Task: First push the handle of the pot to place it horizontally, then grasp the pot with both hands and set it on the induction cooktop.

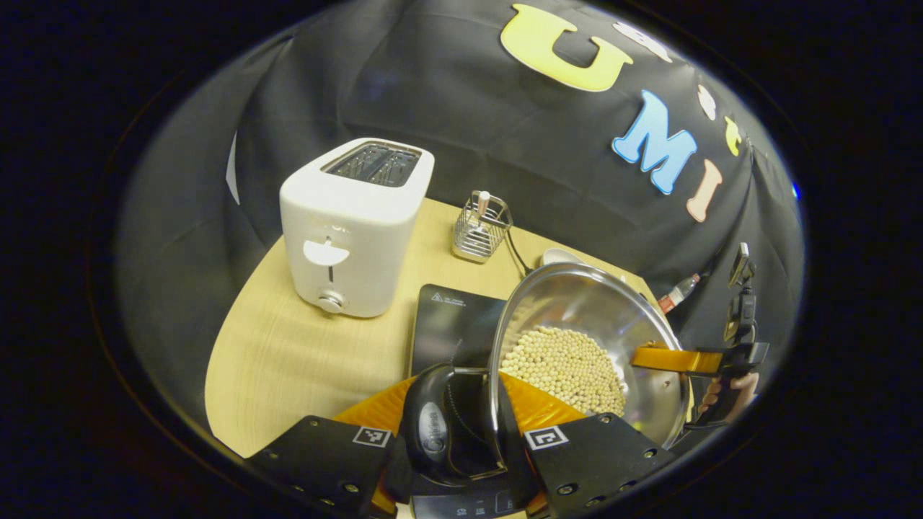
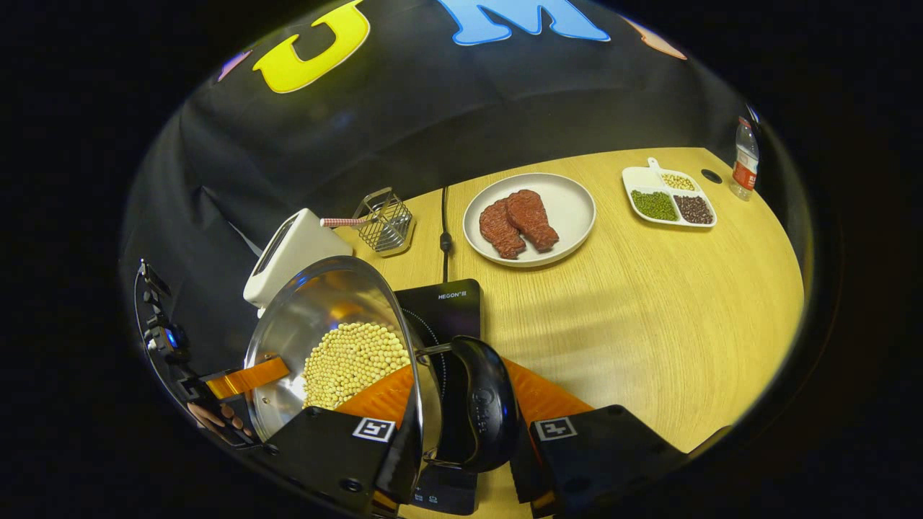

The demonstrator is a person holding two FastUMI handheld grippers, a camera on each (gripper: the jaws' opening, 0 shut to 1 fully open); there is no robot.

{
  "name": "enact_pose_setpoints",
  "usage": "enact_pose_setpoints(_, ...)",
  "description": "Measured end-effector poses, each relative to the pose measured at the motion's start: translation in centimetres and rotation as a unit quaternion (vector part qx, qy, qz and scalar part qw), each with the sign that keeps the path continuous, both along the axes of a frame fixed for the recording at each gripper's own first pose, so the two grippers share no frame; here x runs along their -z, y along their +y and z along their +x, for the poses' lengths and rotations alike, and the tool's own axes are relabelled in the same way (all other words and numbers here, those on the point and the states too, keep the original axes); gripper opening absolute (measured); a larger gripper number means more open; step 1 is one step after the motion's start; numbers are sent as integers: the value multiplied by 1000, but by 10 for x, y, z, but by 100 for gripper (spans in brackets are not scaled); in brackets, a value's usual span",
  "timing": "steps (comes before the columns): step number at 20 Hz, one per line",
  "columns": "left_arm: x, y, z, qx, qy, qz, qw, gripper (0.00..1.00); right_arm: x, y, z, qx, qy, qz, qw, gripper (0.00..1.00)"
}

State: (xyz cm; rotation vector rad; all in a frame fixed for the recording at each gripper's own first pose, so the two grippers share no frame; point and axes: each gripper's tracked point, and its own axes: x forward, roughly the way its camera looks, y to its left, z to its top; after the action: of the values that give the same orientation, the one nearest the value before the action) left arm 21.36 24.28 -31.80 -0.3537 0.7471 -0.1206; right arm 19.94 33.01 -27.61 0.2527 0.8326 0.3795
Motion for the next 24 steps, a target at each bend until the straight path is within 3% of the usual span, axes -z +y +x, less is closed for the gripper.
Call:
enact_pose_setpoints(2,6,2,5,2,3,0,1000,52,6,3,5,1,1,1,1000,55)
enact_pose_setpoints(8,26,4,14,2,8,5,1000,55,28,5,14,-6,9,-9,1000,53)
enact_pose_setpoints(14,24,7,12,2,2,3,1000,54,34,9,17,-10,-3,-11,1000,60)
enact_pose_setpoints(16,30,6,10,9,11,12,1000,58,36,12,14,-18,-1,-10,1000,54)
enact_pose_setpoints(17,31,3,13,13,7,23,1000,55,38,12,13,-23,1,-13,1000,57)
enact_pose_setpoints(18,30,4,12,20,7,38,999,66,38,10,11,-25,1,-18,1000,62)
enact_pose_setpoints(22,29,14,9,18,12,79,997,65,27,2,8,-26,-17,-29,999,89)
enact_pose_setpoints(23,27,18,9,7,10,83,996,74,23,0,7,-26,-23,-29,999,98)
enact_pose_setpoints(24,24,20,6,-2,7,83,997,78,17,-4,7,-22,-30,-30,999,98)
